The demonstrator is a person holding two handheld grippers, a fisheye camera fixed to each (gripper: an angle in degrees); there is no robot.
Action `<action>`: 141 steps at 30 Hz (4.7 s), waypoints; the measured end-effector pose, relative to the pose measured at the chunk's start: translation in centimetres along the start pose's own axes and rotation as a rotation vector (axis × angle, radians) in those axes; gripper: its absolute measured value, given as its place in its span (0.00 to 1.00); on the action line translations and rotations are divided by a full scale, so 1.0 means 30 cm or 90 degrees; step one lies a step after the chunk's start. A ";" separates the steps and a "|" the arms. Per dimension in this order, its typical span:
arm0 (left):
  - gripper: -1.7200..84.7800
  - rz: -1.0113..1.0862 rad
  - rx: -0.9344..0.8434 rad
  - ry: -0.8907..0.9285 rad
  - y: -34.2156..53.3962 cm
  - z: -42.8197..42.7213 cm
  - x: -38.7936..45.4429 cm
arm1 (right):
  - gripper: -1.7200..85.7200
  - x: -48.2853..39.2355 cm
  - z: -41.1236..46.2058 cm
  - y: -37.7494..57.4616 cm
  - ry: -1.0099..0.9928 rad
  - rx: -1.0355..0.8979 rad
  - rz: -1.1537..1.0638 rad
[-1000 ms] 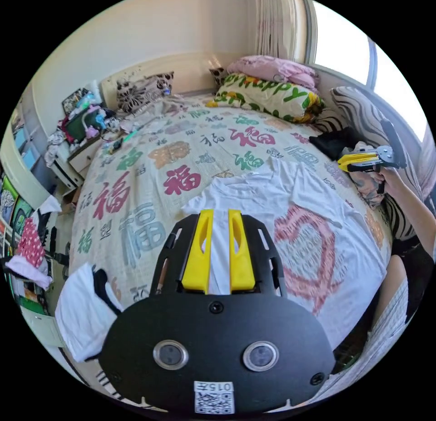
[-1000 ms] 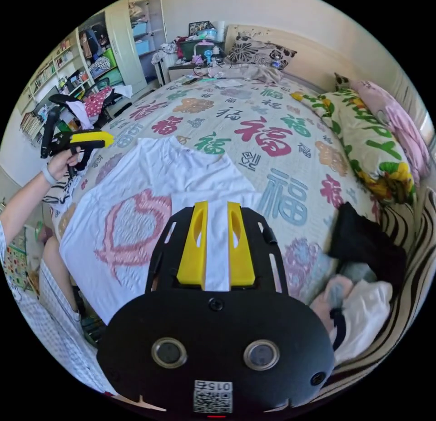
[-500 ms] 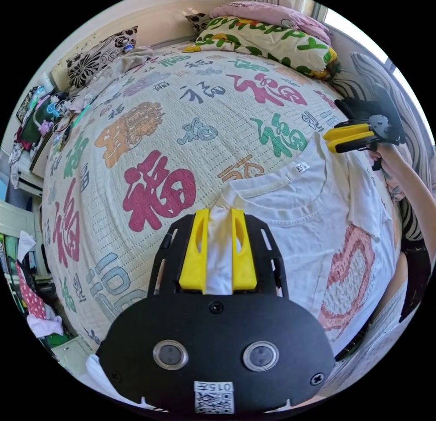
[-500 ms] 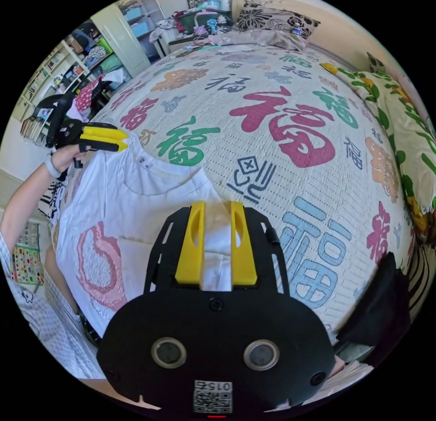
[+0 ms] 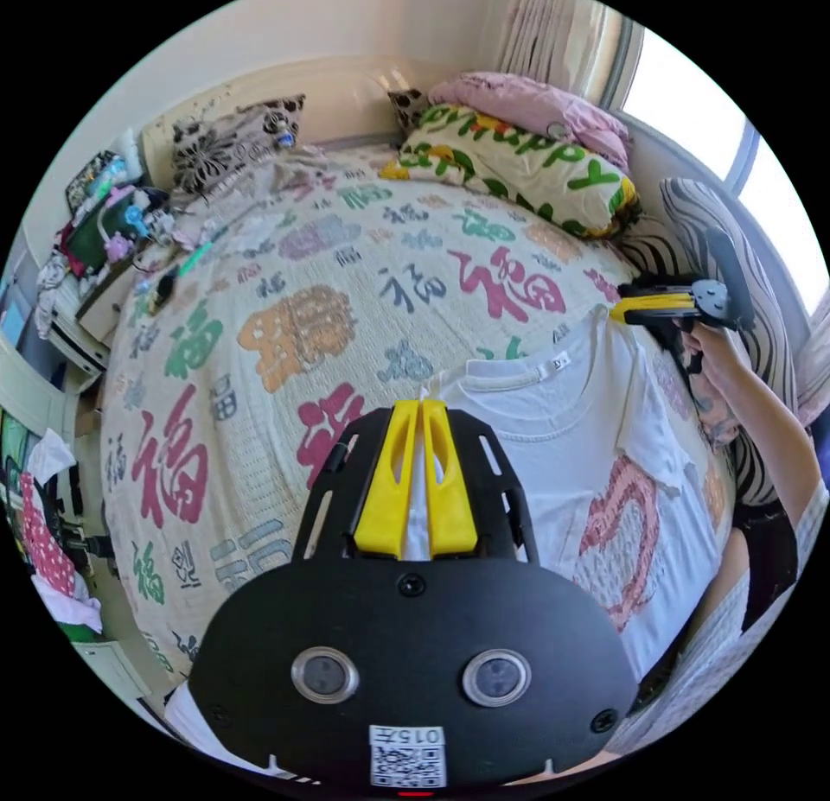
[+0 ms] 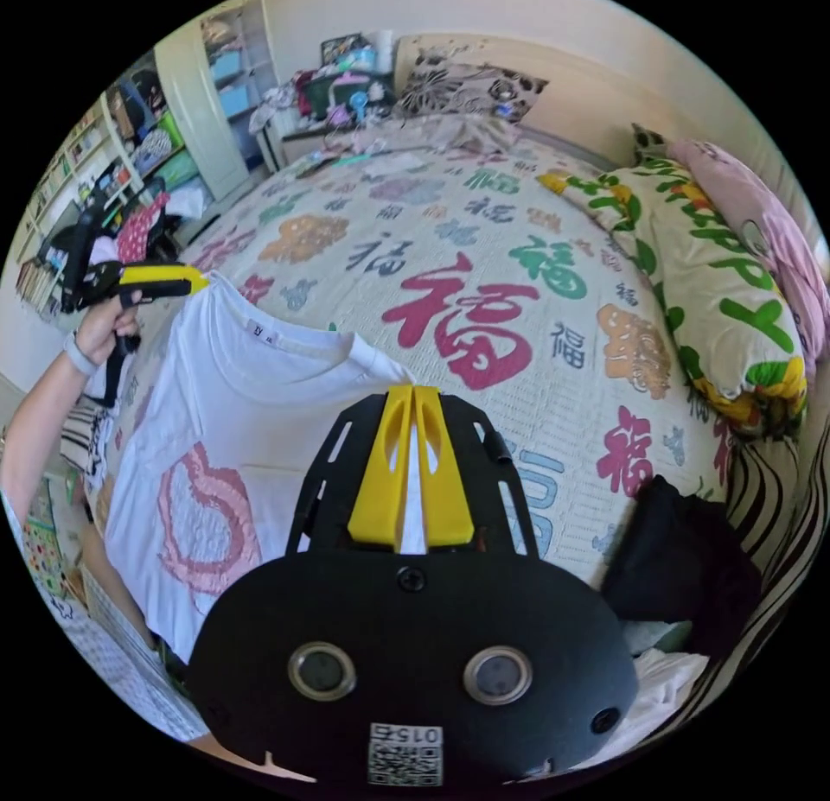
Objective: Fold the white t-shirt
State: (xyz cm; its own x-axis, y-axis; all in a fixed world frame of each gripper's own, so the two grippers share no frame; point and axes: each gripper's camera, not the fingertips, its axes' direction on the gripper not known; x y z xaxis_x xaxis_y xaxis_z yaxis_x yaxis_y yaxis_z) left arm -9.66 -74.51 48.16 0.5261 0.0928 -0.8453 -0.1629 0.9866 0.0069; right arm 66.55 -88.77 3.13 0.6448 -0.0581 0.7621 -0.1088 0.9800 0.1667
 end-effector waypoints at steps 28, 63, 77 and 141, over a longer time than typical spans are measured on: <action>0.02 0.086 -0.078 0.135 1.353 -0.369 0.564 | 0.01 -0.507 -0.183 1.346 -0.138 -0.102 -0.116; 0.07 -0.121 -0.017 0.138 1.354 -0.362 0.160 | 0.05 -0.073 -0.018 1.209 -0.225 -0.018 0.156; 0.10 -0.367 -0.051 0.164 1.183 -0.091 -0.343 | 0.13 0.223 0.319 0.752 -0.226 -0.074 0.331; 0.02 -0.267 0.032 0.308 1.889 -0.422 0.115 | 0.01 -1.091 0.539 -0.396 -0.283 -0.220 -0.294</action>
State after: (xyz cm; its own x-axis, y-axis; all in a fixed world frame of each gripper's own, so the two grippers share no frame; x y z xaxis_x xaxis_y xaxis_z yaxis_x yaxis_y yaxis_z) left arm -27.64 -19.98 38.89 0.0989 -0.3614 -0.9271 0.0196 0.9322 -0.3613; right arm 34.51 -101.59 -13.69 0.1914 -0.4802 0.8560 0.3932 0.8366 0.3814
